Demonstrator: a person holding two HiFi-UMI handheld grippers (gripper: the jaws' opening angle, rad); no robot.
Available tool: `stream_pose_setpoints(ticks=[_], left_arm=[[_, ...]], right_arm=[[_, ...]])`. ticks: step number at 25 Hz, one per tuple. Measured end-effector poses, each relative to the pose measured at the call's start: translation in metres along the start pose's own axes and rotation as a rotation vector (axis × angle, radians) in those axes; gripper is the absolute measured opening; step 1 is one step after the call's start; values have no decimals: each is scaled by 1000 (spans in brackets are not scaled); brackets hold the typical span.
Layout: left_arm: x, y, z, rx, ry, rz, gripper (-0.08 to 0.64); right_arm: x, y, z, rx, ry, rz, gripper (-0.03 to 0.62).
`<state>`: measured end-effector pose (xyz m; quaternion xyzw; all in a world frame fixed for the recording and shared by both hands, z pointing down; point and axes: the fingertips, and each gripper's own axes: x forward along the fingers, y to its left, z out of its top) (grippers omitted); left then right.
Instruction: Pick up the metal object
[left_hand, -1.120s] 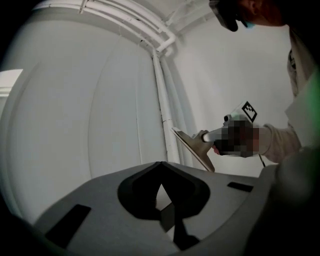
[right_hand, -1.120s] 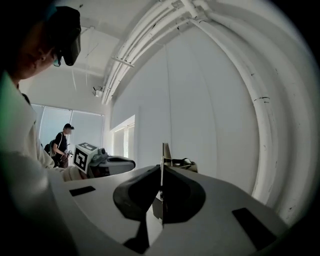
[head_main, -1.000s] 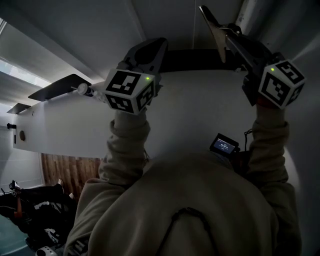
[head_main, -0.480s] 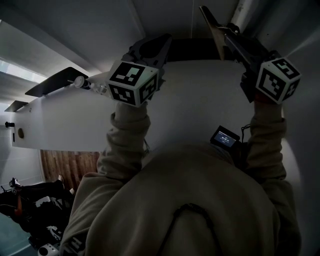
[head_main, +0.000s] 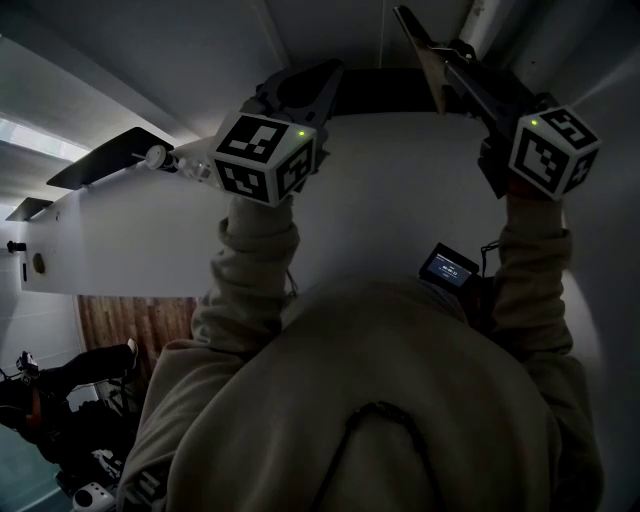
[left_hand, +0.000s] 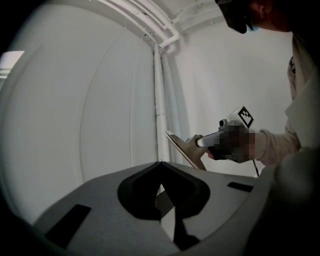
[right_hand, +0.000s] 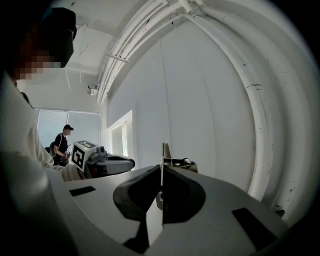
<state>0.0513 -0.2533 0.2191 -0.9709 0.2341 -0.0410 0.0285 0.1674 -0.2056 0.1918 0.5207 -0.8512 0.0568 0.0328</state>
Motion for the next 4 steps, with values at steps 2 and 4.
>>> stream_pose_setpoints(ticks=[2, 4], left_arm=[[-1, 0, 0, -1, 1, 1, 3], [-1, -1, -1, -3, 2, 1, 3]], right_arm=[[1, 2, 1, -6, 2, 4, 23], [2, 3, 2, -10, 4, 8, 23]])
